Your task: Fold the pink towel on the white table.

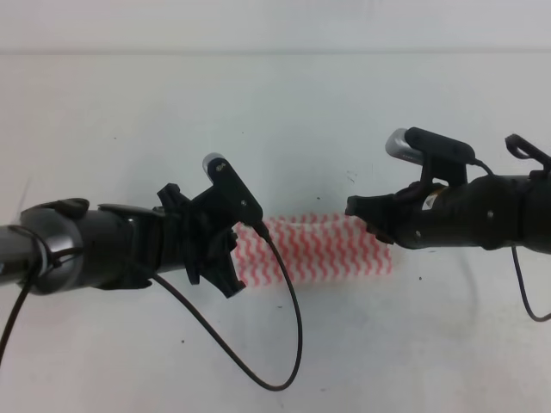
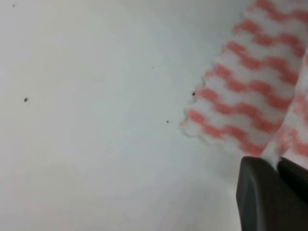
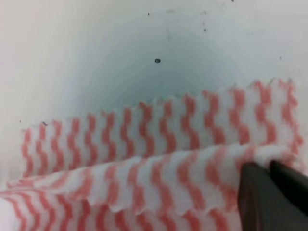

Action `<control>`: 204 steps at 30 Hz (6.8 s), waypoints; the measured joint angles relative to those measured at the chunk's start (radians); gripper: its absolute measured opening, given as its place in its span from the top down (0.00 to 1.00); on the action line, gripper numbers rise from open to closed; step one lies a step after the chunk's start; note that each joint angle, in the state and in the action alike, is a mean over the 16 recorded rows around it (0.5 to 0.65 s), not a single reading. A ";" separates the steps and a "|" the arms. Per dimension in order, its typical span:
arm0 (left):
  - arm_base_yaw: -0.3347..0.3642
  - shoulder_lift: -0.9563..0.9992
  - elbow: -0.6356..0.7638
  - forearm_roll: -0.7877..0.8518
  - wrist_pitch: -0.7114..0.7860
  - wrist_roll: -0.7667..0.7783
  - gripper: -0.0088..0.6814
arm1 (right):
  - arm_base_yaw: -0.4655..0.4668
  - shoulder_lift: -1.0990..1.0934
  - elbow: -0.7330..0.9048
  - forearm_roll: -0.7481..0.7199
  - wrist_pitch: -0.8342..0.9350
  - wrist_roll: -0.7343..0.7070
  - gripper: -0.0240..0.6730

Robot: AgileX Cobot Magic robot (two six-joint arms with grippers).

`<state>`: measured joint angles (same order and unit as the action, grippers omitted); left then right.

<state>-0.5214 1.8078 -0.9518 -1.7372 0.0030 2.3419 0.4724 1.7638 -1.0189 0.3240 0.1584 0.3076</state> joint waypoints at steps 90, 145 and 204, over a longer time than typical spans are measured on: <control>0.022 0.038 -0.076 -0.005 -0.053 -0.016 0.68 | 0.000 0.018 -0.008 -0.004 -0.019 -0.015 0.99; 0.042 0.003 -0.047 0.181 0.497 -0.120 0.99 | 0.000 0.018 -0.008 -0.004 -0.017 -0.020 0.99; 0.013 0.223 -0.211 0.025 0.621 0.117 1.00 | 0.000 0.018 -0.008 -0.004 -0.003 -0.020 0.99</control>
<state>-0.5089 2.0305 -1.1631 -1.7123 0.6237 2.4587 0.4722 1.7814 -1.0274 0.3197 0.1557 0.2875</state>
